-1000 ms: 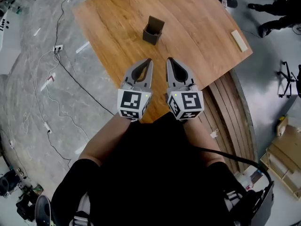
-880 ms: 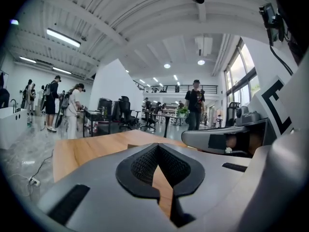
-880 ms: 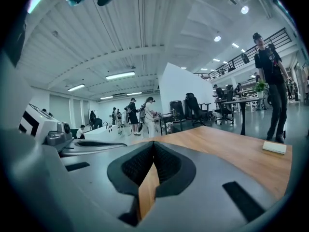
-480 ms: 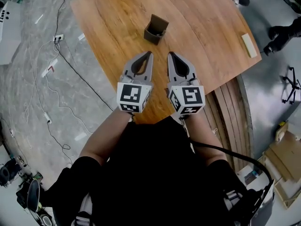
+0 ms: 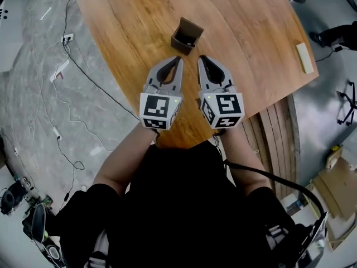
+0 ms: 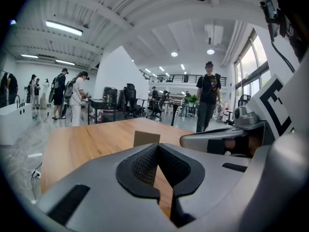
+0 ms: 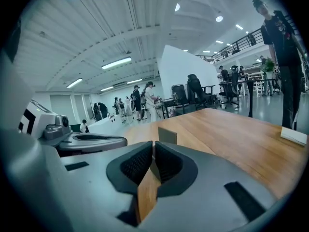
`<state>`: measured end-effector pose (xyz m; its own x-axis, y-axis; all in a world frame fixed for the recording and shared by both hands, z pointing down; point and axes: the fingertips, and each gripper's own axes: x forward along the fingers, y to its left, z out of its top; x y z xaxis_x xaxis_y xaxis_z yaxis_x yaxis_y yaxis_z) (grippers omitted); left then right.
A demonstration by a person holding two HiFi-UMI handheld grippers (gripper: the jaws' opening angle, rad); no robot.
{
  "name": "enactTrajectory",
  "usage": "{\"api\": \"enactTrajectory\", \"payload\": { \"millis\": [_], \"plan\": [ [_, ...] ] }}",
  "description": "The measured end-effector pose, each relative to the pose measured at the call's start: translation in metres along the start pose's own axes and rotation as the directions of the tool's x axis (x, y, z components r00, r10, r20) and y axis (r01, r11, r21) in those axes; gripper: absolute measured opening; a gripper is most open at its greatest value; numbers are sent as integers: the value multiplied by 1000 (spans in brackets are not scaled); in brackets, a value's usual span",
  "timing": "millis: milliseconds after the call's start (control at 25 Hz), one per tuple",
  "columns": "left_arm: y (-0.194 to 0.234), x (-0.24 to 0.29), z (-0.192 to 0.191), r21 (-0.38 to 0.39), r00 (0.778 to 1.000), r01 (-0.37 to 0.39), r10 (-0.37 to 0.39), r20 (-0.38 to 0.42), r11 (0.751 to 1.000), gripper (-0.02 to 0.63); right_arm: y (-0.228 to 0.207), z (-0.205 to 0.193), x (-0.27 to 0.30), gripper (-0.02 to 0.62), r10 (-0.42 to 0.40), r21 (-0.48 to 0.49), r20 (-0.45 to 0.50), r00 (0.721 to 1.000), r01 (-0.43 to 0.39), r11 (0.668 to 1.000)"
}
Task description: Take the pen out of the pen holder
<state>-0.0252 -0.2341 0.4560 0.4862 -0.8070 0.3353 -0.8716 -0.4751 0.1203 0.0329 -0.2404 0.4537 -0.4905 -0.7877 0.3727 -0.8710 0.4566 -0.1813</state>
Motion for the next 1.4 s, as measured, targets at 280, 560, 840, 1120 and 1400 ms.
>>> {"api": "enactTrajectory", "payload": {
  "millis": [280, 560, 840, 1120, 1400],
  "plan": [
    [22, 29, -14, -2, 999, -10, 10, -40, 1000, 0, -7, -29, 45, 36, 39, 6, -125, 991, -38, 999],
    [33, 47, -29, -20, 998, -19, 18, -66, 1000, 0, -15, -39, 73, 57, 42, -1, -150, 988, -42, 999],
    [45, 55, -41, -31, 996, -34, 31, -81, 999, 0, -15, -46, 89, 55, 34, -9, -156, 987, -36, 999],
    [44, 56, -44, -27, 995, -34, 31, -90, 999, 0, -21, -37, 85, 43, 1, -50, -106, 994, -6, 999],
    [36, 46, -31, -14, 997, -30, 29, -71, 999, 0, -19, -12, 68, 41, -15, -67, -47, 999, 12, 998]
  ]
}}
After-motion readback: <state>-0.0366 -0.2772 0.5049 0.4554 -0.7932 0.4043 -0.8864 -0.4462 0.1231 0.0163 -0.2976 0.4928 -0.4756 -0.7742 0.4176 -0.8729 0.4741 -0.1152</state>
